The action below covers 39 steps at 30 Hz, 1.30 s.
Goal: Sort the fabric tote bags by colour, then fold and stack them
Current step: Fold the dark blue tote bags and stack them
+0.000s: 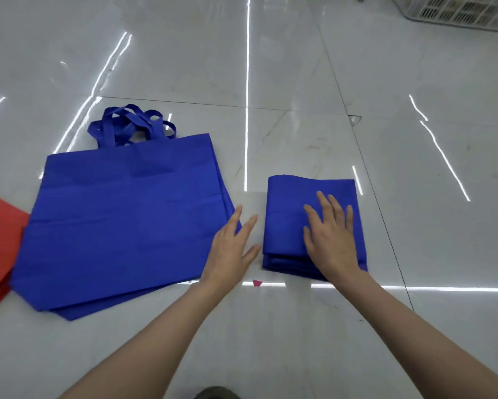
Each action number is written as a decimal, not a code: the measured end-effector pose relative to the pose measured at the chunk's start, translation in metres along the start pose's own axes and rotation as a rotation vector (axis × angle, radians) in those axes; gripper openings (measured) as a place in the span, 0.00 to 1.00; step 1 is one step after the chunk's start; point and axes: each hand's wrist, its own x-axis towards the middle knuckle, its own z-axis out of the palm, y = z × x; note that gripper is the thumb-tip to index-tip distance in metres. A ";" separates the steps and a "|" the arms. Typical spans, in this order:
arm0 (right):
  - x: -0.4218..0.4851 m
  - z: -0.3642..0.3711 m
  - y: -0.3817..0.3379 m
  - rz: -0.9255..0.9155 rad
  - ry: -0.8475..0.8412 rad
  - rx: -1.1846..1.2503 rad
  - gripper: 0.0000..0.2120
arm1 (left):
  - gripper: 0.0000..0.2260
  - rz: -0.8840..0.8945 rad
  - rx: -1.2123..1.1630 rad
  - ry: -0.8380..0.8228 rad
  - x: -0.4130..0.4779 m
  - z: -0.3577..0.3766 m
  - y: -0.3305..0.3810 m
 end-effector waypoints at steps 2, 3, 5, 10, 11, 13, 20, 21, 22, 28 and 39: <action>0.005 -0.007 -0.034 -0.150 0.049 0.164 0.16 | 0.24 -0.030 -0.008 0.074 -0.020 -0.019 -0.025; 0.007 -0.010 -0.053 -0.224 0.030 0.251 0.14 | 0.23 -0.050 0.009 0.098 -0.031 -0.028 -0.041; 0.008 -0.010 -0.087 -0.350 -0.097 0.379 0.13 | 0.22 -0.091 0.053 0.127 -0.056 -0.045 -0.074; 0.001 0.013 -0.147 -0.579 -0.409 0.290 0.22 | 0.24 -0.218 0.171 0.125 -0.112 -0.074 -0.148; 0.000 0.019 -0.154 -0.598 -0.439 0.246 0.24 | 0.25 -0.244 0.181 0.114 -0.119 -0.077 -0.158; -0.002 0.030 -0.164 -0.619 -0.520 0.139 0.25 | 0.28 -0.274 0.201 0.072 -0.132 -0.080 -0.174; -0.009 0.034 -0.173 -0.560 -0.638 0.196 0.17 | 0.32 -0.255 0.297 0.012 -0.154 -0.086 -0.197; -0.008 0.030 -0.172 -0.502 -0.619 0.290 0.15 | 0.32 -0.242 0.315 0.026 -0.156 -0.091 -0.197; -0.007 0.026 -0.171 -0.458 -0.573 0.377 0.12 | 0.31 -0.234 0.329 0.044 -0.157 -0.096 -0.198; -0.002 -0.011 -0.163 -0.435 -0.334 0.514 0.06 | 0.19 -0.242 0.365 0.351 -0.166 -0.134 -0.212; 0.031 -0.030 -0.109 -0.271 -0.479 0.754 0.08 | 0.12 -0.357 -0.375 0.559 -0.149 -0.203 -0.213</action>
